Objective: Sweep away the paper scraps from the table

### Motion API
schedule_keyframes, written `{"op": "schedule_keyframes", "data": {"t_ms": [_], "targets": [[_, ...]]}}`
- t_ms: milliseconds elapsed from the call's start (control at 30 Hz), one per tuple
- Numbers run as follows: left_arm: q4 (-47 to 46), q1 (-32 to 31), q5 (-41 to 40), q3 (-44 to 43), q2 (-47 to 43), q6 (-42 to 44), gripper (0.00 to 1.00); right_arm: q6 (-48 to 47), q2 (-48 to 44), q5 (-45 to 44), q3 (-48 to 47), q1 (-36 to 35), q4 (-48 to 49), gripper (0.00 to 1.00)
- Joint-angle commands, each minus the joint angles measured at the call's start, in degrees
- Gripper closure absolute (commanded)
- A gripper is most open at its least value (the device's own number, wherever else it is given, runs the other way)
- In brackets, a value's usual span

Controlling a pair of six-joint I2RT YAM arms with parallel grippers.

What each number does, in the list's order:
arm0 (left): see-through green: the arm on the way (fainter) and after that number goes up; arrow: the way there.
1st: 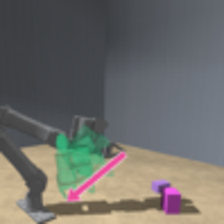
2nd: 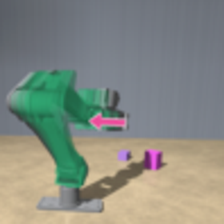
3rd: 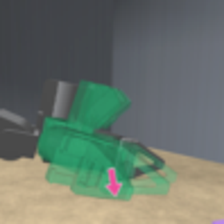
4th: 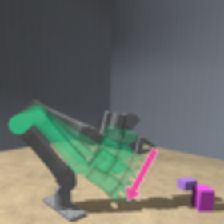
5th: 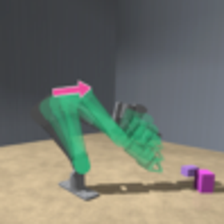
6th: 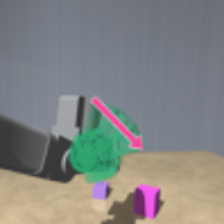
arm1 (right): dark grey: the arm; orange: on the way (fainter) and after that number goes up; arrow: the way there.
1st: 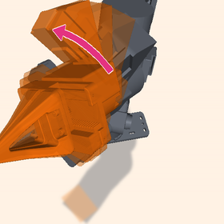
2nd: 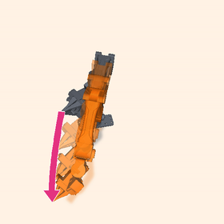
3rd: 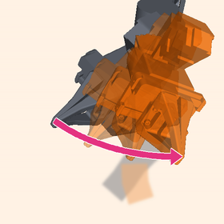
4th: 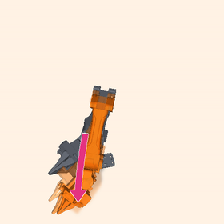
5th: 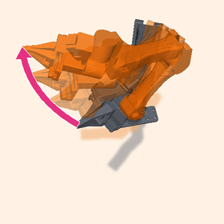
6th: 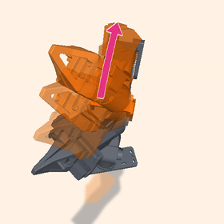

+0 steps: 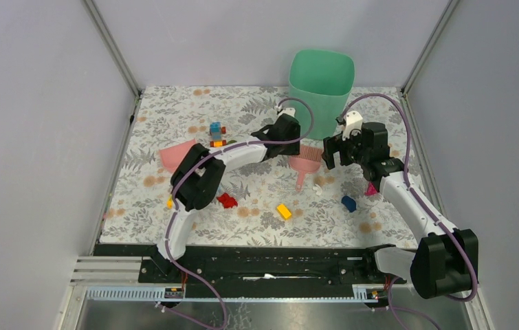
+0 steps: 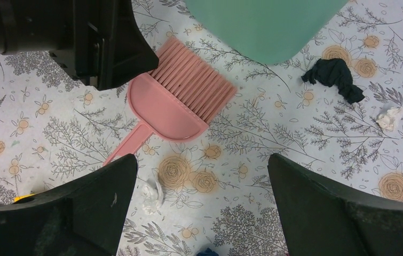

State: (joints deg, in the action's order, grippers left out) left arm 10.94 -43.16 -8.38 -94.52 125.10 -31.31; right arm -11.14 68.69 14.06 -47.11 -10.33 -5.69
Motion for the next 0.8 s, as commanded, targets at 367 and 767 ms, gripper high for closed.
{"op": "schedule_keyframes", "data": {"t_ms": [367,767], "targets": [[0.5,0.13,-1.15,-4.24,5.39,0.42,0.53,-1.08,-0.02,0.61,-0.35,1.03,1.45,0.0],[3.81,0.17,-1.7,-3.56,1.99,1.66,0.51,-1.17,-0.41,1.29,-0.19,1.31,1.22,0.0]]}}
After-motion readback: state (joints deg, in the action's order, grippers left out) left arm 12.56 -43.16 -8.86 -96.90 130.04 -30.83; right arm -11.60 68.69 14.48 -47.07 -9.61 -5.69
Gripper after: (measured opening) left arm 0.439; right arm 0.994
